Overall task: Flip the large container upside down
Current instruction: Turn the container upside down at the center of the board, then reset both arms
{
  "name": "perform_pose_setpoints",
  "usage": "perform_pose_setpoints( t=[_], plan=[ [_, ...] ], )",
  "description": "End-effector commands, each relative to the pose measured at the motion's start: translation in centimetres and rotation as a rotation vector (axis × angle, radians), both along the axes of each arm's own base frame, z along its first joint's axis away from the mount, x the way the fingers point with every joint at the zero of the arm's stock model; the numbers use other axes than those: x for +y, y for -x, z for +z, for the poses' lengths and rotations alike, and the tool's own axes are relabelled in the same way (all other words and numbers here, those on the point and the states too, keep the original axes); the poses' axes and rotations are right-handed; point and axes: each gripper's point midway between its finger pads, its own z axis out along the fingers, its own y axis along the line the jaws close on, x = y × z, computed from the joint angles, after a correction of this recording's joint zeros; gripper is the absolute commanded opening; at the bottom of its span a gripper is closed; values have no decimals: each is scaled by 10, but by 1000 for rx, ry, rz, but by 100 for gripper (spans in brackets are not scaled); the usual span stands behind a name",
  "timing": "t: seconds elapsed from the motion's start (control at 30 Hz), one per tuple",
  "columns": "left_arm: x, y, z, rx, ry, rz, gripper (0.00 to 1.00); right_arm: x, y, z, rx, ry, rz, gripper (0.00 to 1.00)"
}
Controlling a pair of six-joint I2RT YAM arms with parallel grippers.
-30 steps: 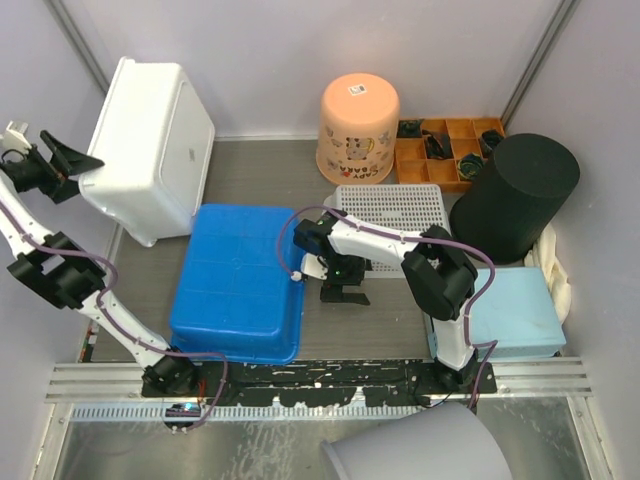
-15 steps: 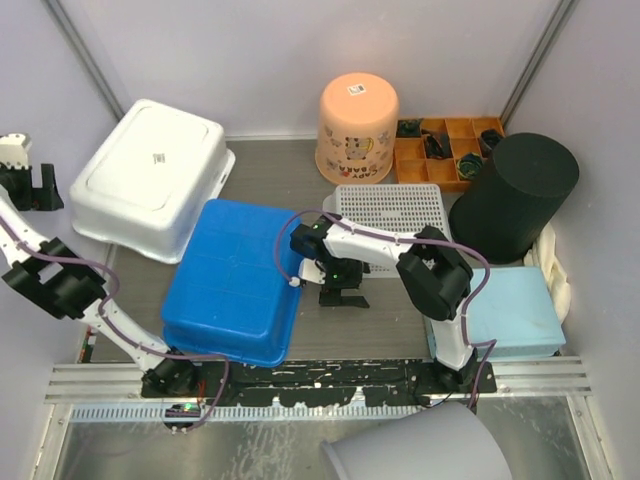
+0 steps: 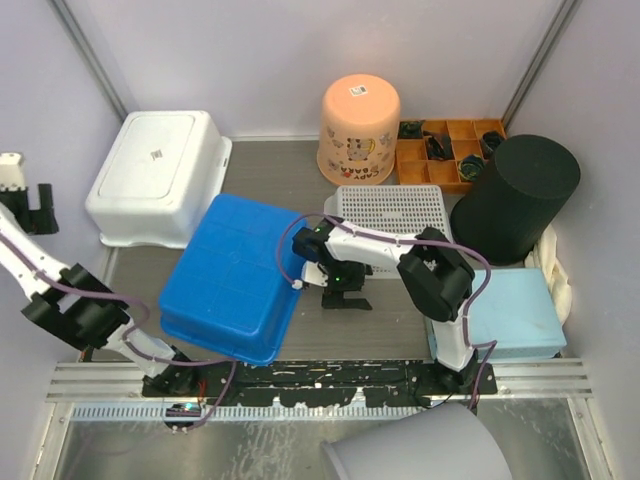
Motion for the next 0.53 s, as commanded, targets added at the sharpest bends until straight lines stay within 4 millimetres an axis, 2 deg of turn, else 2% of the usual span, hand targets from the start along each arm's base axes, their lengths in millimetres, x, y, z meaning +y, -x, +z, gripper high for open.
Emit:
perform_pose_setpoints(
  t=[0.0,0.1,0.17,0.23,0.33,0.43,0.5],
  plan=[
    [-11,111,116,-72,-138,301,98,-16,-4,21,-108,6,10,100],
    [-89,108,142,-199,25,196,98,-26,-6,36,-190,-29,16,100],
    [-129,108,153,-269,108,149,98,-21,-17,51,-306,-105,0,100],
    [-162,109,160,-329,168,113,98,-11,-29,71,-418,-213,-26,100],
    [-203,116,163,-408,198,75,98,9,-55,115,-632,-424,-109,100],
    [-239,122,153,-438,263,22,98,22,-66,159,-742,-642,-184,100],
    [-264,126,144,-448,323,-28,98,24,-82,187,-867,-748,-290,100]
  ],
)
